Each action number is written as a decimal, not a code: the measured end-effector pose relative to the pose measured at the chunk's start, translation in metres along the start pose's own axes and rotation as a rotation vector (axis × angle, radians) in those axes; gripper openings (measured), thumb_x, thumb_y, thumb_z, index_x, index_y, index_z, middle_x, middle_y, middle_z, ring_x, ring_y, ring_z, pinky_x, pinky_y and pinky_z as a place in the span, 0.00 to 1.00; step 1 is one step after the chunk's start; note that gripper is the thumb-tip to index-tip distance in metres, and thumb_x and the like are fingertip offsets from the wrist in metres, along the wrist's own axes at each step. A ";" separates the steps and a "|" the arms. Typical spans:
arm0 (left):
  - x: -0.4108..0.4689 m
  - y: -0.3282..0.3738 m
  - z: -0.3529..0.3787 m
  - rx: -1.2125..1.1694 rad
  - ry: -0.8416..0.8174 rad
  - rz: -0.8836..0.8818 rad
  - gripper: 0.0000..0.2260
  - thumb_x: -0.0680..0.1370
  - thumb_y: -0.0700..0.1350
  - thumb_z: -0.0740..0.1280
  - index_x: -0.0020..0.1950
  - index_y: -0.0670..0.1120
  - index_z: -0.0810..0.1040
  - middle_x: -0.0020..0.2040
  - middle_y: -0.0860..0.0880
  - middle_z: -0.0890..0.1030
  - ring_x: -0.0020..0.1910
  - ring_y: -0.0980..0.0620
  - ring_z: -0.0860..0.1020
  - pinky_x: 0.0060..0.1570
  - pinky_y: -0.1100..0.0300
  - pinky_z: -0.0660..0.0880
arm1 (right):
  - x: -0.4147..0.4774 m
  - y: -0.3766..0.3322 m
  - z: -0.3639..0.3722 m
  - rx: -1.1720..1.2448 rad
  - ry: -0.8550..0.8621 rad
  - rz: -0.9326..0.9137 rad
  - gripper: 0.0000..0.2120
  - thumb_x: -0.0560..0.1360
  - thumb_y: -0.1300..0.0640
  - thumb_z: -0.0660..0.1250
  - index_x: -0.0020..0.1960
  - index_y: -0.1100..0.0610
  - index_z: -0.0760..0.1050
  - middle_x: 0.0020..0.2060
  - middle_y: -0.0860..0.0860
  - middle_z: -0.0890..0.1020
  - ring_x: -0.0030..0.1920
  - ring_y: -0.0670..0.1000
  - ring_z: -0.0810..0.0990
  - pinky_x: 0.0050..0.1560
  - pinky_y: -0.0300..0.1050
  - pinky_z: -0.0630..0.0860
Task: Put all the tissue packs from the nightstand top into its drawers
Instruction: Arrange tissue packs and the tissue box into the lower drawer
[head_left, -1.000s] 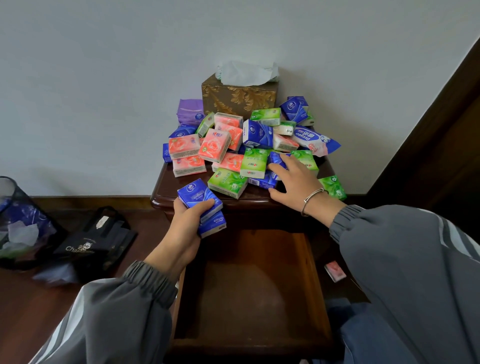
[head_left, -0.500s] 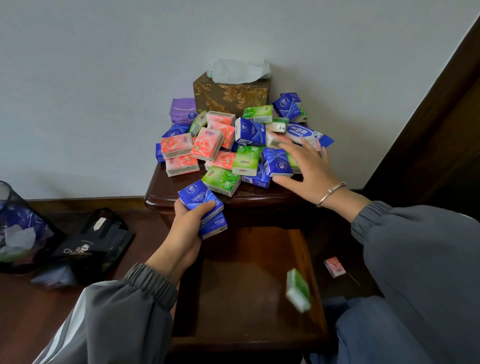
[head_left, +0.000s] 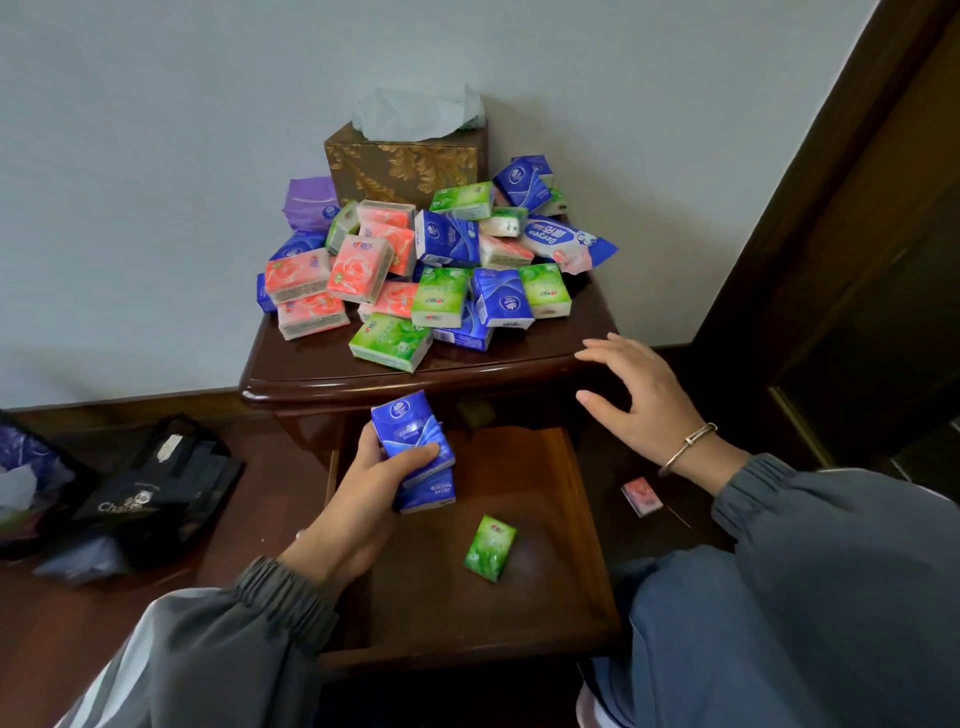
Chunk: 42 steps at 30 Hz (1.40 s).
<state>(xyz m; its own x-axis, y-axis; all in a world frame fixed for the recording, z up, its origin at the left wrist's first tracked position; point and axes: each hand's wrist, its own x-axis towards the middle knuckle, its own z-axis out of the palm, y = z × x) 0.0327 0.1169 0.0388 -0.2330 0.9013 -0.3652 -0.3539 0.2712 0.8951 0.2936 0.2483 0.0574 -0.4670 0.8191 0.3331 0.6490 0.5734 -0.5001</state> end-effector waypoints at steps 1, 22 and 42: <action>-0.002 -0.004 0.000 0.018 -0.002 -0.015 0.20 0.70 0.39 0.72 0.60 0.50 0.73 0.52 0.45 0.84 0.46 0.48 0.83 0.45 0.51 0.80 | -0.004 0.001 0.001 0.005 0.015 0.008 0.18 0.73 0.55 0.69 0.62 0.55 0.74 0.63 0.51 0.76 0.69 0.53 0.68 0.70 0.56 0.64; -0.011 -0.018 -0.035 0.002 -0.001 -0.082 0.25 0.66 0.41 0.73 0.63 0.48 0.73 0.55 0.43 0.83 0.48 0.47 0.83 0.41 0.55 0.80 | 0.104 0.011 0.027 -0.112 -0.131 0.176 0.19 0.79 0.54 0.58 0.69 0.56 0.68 0.73 0.53 0.64 0.70 0.56 0.66 0.67 0.53 0.65; -0.027 -0.041 -0.080 -0.001 0.096 -0.157 0.20 0.74 0.33 0.68 0.64 0.44 0.71 0.56 0.38 0.80 0.49 0.44 0.80 0.47 0.50 0.79 | 0.030 -0.024 0.002 0.155 0.071 0.219 0.36 0.62 0.46 0.77 0.66 0.48 0.68 0.57 0.52 0.67 0.56 0.50 0.73 0.62 0.44 0.71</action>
<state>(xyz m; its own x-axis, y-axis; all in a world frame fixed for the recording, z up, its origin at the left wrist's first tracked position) -0.0191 0.0545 -0.0087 -0.2599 0.8114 -0.5236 -0.3938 0.4060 0.8247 0.2629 0.2586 0.0783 -0.2790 0.9255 0.2562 0.6277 0.3776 -0.6808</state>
